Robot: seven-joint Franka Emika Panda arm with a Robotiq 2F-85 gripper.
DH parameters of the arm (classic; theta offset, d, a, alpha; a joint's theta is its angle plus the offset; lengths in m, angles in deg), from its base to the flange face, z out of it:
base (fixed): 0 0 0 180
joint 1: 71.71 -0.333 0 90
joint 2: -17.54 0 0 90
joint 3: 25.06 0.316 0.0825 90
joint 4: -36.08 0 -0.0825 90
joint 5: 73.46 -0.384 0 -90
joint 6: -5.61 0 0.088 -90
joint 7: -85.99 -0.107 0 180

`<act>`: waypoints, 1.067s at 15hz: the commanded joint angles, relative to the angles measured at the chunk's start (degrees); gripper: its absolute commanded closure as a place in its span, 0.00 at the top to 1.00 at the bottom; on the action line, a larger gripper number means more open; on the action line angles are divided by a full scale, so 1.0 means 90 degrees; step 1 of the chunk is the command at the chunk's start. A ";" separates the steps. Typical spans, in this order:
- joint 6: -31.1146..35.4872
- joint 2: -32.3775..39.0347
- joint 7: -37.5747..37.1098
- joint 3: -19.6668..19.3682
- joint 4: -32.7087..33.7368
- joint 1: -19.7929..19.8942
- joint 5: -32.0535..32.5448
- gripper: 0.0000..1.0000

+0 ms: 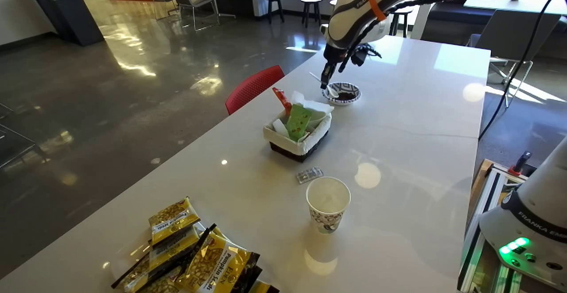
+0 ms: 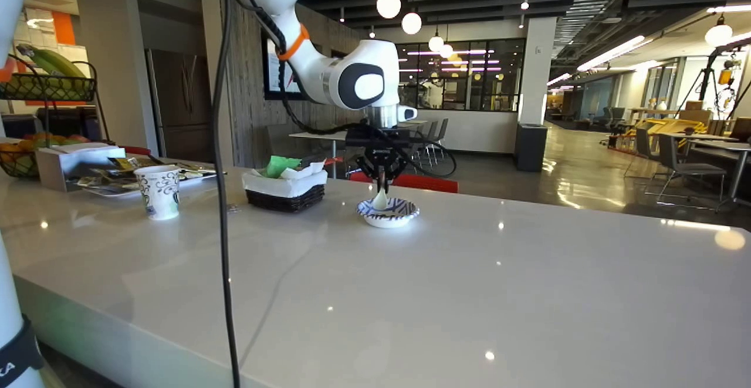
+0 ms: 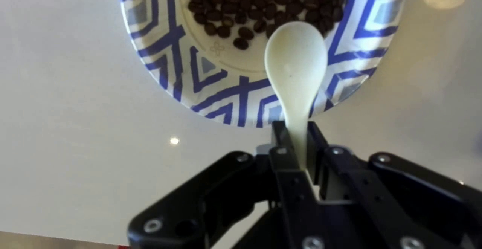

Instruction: Use the plastic spoon to put some of the contents of the plate into the paper cup

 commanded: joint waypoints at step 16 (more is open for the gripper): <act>0.4191 -0.0137 -0.1810 0.0014 -0.1687 -0.0019 -0.0165 0.04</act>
